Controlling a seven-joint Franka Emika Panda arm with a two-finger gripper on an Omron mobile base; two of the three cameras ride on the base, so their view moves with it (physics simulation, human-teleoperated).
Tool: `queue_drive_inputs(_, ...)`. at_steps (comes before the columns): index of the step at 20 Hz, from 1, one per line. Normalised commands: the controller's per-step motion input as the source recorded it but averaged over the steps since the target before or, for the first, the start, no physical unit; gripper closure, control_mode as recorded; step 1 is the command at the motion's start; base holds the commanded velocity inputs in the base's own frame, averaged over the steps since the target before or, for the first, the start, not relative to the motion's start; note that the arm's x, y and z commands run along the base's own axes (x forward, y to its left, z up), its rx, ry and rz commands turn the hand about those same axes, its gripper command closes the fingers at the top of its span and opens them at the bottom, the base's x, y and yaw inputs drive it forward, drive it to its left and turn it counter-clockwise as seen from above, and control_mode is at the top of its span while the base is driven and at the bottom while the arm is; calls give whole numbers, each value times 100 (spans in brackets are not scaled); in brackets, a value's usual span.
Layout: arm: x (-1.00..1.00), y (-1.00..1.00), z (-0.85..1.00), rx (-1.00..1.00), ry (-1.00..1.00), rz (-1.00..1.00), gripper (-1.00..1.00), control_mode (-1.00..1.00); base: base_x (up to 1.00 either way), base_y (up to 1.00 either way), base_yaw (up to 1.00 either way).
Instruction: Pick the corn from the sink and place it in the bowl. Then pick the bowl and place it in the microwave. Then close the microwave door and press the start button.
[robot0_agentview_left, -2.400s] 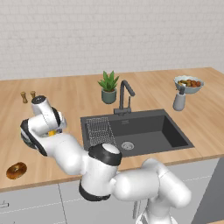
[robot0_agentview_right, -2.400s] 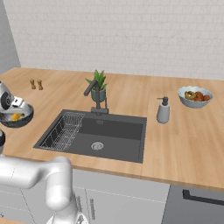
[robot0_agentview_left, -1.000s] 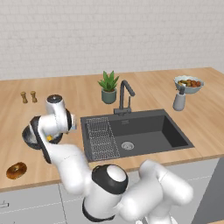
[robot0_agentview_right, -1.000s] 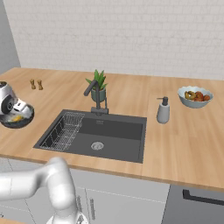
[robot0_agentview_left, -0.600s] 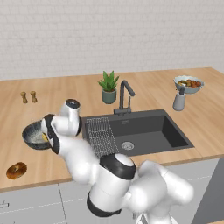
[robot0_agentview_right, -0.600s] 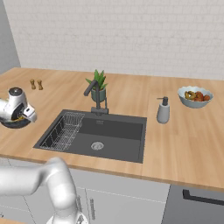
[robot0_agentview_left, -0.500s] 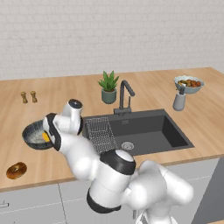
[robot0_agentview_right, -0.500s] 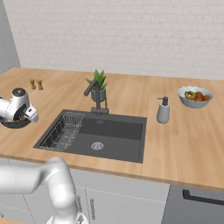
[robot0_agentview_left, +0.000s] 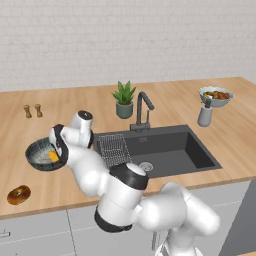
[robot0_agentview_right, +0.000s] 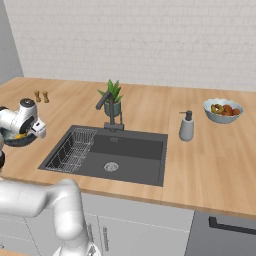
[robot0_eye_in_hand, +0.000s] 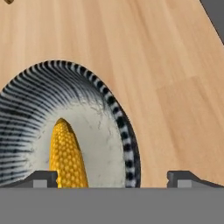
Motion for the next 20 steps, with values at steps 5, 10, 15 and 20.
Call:
queue_drive_inputs(5, 15, 21, -26, 0, 8, 0, -100, -100, 0, 0, 0)
queue_drive_inputs(10, 4, 14, -47, 0, 5, 0, 100, -100, 0, 0, 0)
queue_drive_inputs(15, -1, 5, -13, 0, 0, 0, 100, -100, 0, 0, 0)
queue_drive_inputs(20, -67, -2, 1, 5, -12, -4, 100, -100, 0, 0, 0)
